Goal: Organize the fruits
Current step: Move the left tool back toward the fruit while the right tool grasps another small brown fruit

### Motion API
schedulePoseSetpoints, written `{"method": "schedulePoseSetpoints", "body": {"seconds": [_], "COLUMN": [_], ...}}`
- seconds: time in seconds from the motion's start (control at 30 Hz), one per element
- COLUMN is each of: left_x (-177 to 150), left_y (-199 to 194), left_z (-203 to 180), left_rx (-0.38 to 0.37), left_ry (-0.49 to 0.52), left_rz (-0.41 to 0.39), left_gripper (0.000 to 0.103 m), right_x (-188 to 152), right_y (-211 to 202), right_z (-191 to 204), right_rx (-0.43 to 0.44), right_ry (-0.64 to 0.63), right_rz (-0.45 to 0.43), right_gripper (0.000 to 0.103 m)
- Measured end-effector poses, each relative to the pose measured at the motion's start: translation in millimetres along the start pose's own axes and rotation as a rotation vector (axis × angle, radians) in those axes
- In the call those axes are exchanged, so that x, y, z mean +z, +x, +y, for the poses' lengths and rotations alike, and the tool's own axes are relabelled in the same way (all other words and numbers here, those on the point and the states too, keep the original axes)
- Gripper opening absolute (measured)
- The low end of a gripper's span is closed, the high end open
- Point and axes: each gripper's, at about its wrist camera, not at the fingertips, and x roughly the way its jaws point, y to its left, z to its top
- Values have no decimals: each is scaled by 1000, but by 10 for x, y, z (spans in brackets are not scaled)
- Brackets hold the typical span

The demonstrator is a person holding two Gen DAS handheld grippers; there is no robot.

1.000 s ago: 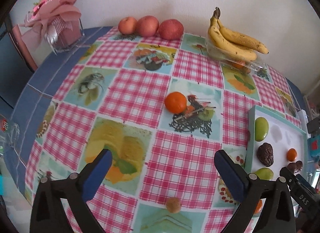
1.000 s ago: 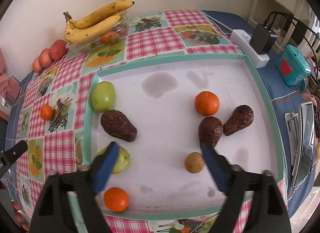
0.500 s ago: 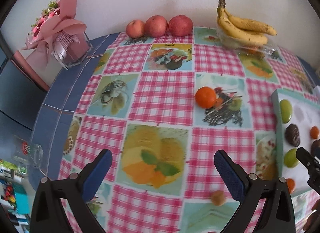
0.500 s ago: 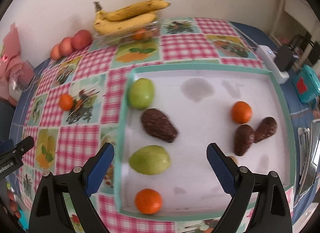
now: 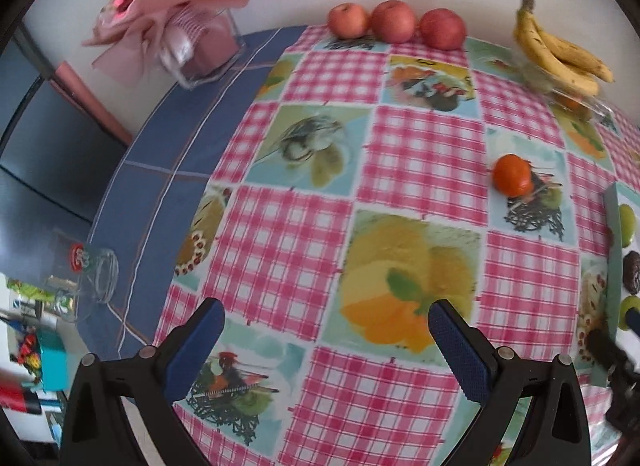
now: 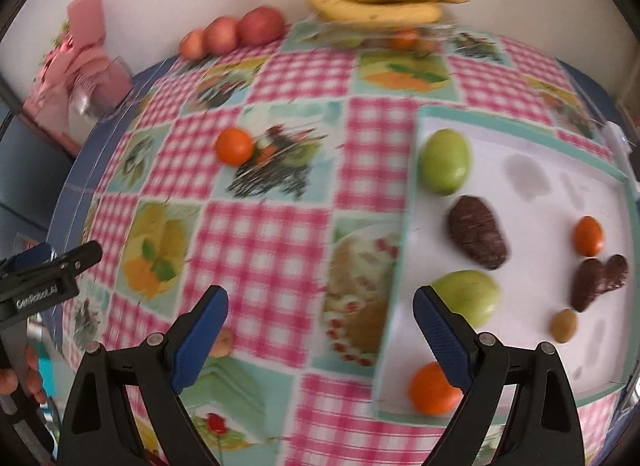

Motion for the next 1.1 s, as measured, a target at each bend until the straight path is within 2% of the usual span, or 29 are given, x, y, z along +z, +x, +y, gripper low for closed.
{"method": "schedulePoseSetpoints", "body": {"seconds": [0.2, 0.27, 0.33, 0.4, 0.5, 0.93, 1.1], "left_x": [-14, -4, -5, -1, -3, -12, -12], "left_y": [7, 11, 21, 40, 66, 105, 107], "left_z": [74, 59, 48, 39, 25, -52, -74], "left_rx": [-31, -39, -41, -42, -43, -53, -57], "left_ry": [-19, -15, -11, -10, -9, 11, 15], "left_rz": [-2, 0, 2, 7, 15, 33, 36], "left_gripper": [103, 103, 103, 103, 103, 103, 103], "right_x": [-72, -95, -124, -156, -187, -233, -243], "right_y": [161, 206, 243, 289, 327, 436, 445], "right_z": [308, 384, 442, 491, 558, 784, 804], "right_rx": [26, 33, 39, 44, 60, 83, 93], "right_ry": [-98, -117, -131, -144, -162, -228, -236], "right_rz": [66, 81, 96, 118, 135, 168, 171], "right_gripper": [93, 90, 74, 71, 58, 25, 21]}}
